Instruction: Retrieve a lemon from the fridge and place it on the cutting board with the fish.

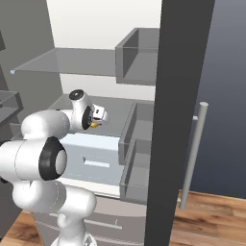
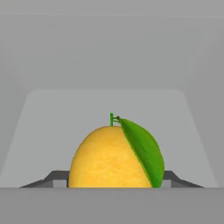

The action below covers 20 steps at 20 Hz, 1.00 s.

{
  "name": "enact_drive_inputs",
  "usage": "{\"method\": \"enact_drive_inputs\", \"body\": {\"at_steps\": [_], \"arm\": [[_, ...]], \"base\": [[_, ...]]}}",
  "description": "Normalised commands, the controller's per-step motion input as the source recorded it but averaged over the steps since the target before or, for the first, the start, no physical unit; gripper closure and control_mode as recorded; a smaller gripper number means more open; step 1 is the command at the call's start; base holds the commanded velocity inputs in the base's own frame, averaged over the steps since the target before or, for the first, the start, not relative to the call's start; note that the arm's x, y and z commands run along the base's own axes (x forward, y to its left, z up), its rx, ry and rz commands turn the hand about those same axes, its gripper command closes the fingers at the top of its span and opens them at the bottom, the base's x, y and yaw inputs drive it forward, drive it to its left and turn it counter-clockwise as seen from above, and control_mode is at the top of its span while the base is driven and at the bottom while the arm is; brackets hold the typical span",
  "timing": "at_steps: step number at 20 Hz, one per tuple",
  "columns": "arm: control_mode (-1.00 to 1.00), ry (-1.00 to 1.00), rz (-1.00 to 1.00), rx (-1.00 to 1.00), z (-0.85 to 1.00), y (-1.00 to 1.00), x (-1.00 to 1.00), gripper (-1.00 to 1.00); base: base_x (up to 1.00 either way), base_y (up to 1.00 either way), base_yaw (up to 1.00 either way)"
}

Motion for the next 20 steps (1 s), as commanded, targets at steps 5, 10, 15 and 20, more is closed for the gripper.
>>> {"method": "enact_drive_inputs", "body": {"at_steps": [5, 10, 15, 20], "arm": [[-1.0, 0.0, 0.0, 0.0, 0.04, -0.03, -0.08, 1.0], [-1.0, -0.01, 0.0, 0.03, 0.4, -0.04, -0.66, 1.0], [-1.0, 0.0, 0.0, 0.03, 0.41, 0.0, -0.9, 1.0], [-1.0, 0.01, 0.0, 0.0, 0.48, 0.0, -0.75, 1.0]], "base": [[0.0, 0.0, 0.0], [0.0, 0.0, 0.0], [0.0, 0.0, 0.0], [0.0, 0.0, 0.0]]}}
